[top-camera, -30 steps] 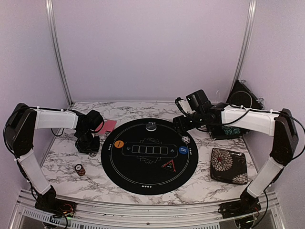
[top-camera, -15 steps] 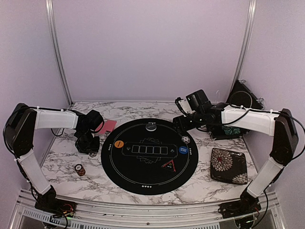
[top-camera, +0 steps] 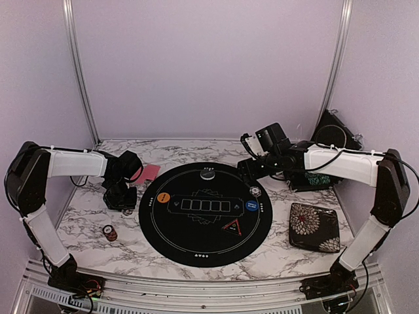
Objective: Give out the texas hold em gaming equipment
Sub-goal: Pick up the pile of poker chips from the pile of poker chips.
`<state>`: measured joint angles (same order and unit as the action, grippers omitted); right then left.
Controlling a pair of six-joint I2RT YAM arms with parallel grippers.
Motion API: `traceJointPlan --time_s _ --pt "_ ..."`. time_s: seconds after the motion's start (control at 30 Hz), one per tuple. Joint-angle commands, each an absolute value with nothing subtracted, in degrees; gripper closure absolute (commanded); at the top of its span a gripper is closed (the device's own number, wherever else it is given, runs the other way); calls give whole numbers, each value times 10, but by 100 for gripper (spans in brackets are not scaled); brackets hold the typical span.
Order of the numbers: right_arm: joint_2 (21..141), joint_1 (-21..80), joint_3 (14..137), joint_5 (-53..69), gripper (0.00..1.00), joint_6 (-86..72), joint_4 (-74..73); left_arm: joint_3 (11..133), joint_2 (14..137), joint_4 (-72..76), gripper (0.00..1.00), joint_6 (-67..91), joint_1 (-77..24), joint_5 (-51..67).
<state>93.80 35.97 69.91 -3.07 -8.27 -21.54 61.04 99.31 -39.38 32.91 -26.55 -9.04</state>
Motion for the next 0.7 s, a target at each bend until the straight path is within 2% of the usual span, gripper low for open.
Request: traceJointPlan --time_s 0.0,0.67 --pt "941 356 706 -35 25 -78 -220 631 978 -417 63 320 -263 -94" --pt "940 355 705 -35 25 -78 -219 638 976 -424 64 318 -265 -94"
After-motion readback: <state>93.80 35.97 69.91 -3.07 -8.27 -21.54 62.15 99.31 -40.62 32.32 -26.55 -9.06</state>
